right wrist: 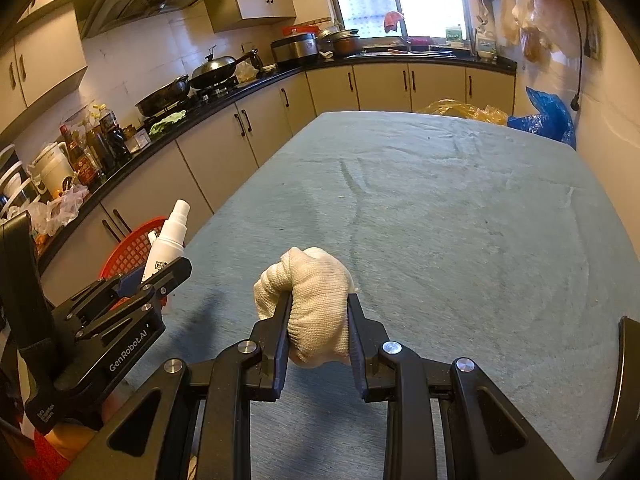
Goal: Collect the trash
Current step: 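Carry the spray bottle and glove over the orange basket with both tools, then open the left tool to drop the spray bottle while the right tool drops the glove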
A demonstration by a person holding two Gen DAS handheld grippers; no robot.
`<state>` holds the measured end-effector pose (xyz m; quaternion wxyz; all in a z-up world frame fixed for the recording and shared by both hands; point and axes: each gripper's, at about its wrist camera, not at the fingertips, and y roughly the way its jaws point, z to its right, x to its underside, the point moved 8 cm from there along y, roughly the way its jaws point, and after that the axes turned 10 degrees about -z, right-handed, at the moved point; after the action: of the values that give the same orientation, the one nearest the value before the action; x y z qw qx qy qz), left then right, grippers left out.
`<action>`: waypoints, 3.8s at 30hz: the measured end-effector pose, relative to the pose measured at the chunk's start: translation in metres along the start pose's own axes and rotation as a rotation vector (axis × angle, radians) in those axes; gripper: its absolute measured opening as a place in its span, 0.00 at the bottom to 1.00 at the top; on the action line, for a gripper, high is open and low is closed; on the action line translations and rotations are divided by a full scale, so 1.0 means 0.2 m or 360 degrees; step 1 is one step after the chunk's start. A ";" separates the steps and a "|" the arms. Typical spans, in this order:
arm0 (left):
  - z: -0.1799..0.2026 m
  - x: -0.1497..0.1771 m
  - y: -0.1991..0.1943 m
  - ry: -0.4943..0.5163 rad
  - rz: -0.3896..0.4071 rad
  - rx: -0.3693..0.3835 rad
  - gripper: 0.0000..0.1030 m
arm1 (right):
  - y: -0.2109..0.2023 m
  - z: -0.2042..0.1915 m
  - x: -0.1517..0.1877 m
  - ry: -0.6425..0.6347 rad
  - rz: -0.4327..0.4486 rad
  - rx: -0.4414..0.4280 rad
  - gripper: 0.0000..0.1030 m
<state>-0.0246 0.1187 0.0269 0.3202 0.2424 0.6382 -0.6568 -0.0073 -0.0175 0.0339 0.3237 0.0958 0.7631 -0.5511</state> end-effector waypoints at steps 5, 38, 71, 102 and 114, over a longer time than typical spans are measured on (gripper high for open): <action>-0.03 0.00 -0.02 -0.0019 0.0019 0.0009 0.28 | 0.00 -0.03 -0.01 -0.0028 -0.0004 0.0011 0.27; -0.97 -0.01 -0.24 -0.0501 0.0139 -0.0348 0.28 | 0.23 -0.68 -0.32 -0.0352 -0.0092 -0.0210 0.27; -1.13 0.09 -0.10 -0.0569 -0.0017 -0.0380 0.28 | 0.72 -1.23 -0.51 -0.0458 -0.0337 -0.0453 0.28; -1.18 0.10 0.04 -0.0624 -0.0099 -0.0321 0.28 | 0.89 -1.27 -0.53 -0.0447 -0.0413 -0.0433 0.29; -1.18 0.11 0.09 -0.0626 -0.0126 -0.0307 0.28 | 0.92 -1.28 -0.53 -0.0448 -0.0420 -0.0429 0.30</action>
<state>-0.0482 0.3517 -0.0174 0.4343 0.0524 0.6324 -0.6394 0.0686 0.3057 0.0011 0.3618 -0.1266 0.7830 -0.4899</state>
